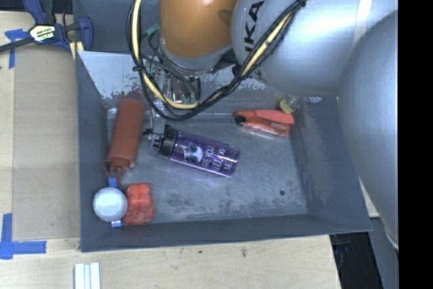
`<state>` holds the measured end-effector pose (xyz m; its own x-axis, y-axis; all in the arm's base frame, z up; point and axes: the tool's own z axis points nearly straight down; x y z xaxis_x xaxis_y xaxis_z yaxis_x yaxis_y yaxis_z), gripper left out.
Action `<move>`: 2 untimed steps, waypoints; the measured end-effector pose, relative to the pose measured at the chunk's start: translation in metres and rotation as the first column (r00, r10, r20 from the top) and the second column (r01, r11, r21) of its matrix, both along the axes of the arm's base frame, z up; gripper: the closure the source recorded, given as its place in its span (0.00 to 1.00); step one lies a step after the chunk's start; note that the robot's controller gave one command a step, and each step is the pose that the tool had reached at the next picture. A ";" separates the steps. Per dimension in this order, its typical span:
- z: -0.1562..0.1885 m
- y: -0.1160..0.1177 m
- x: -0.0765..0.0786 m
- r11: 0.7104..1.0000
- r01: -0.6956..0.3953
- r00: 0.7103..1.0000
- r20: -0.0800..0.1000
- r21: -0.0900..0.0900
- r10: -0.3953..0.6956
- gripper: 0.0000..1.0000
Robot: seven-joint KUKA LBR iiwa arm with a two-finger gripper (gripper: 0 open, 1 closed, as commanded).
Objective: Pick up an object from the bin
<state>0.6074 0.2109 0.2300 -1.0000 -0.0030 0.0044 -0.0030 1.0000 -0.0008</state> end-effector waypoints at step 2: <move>-0.064 -0.035 -0.004 1.000 0.023 1.000 0.011 0.003 -0.023 0.00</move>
Offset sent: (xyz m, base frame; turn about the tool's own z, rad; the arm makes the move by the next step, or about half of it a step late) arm -0.0121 -0.0820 -0.1600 0.0547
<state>0.6037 0.1759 0.1661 -0.9998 0.0204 -0.0064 0.0204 0.9998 0.0021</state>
